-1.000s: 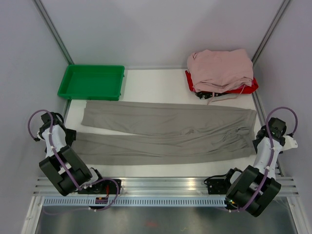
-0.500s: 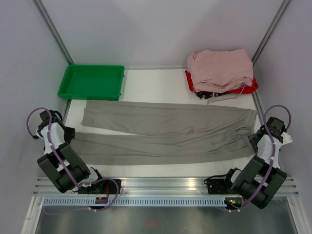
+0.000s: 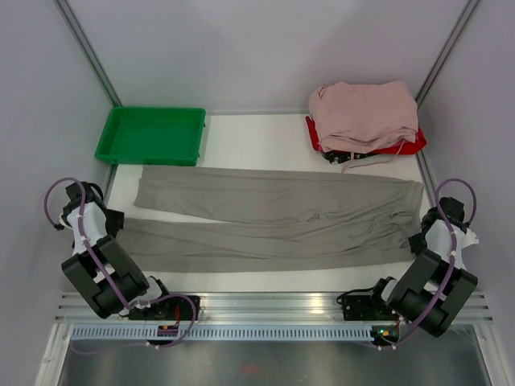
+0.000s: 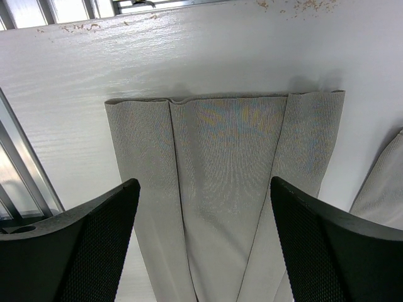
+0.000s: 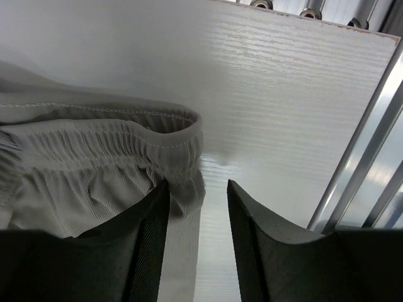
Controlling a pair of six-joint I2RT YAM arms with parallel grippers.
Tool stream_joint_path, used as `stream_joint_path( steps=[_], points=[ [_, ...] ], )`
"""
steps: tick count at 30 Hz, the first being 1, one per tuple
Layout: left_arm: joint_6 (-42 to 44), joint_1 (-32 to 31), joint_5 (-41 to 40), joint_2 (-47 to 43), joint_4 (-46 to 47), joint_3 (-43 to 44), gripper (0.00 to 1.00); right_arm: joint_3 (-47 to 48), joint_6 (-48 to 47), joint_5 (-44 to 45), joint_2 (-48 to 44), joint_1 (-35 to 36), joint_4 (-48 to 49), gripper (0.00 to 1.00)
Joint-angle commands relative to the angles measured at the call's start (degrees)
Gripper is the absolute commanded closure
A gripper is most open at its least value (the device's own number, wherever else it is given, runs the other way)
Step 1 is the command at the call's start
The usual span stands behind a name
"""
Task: Fold and stack the trousers
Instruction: Fold the trousers
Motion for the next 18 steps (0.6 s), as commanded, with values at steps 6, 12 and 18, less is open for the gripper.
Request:
stream_joint_path(
  steps=[6, 12, 18],
  points=[
    [-2.20, 0.04, -0.99, -0.42, -0.63, 0.61, 0.10, 2.55, 3.70, 1.98, 6.27, -0.32, -3.63, 0.37],
    [-1.85, 0.04, -1.25, -0.86, -0.98, 0.08, 0.10, 2.98, 2.38, 7.61, 5.94, -0.50, -2.22, 0.44],
    [-4.13, 0.12, 0.50, -1.04, -0.10, -3.17, 0.10, 3.43, 0.97, 9.55, 5.05, -0.85, -0.64, 0.69]
  ],
)
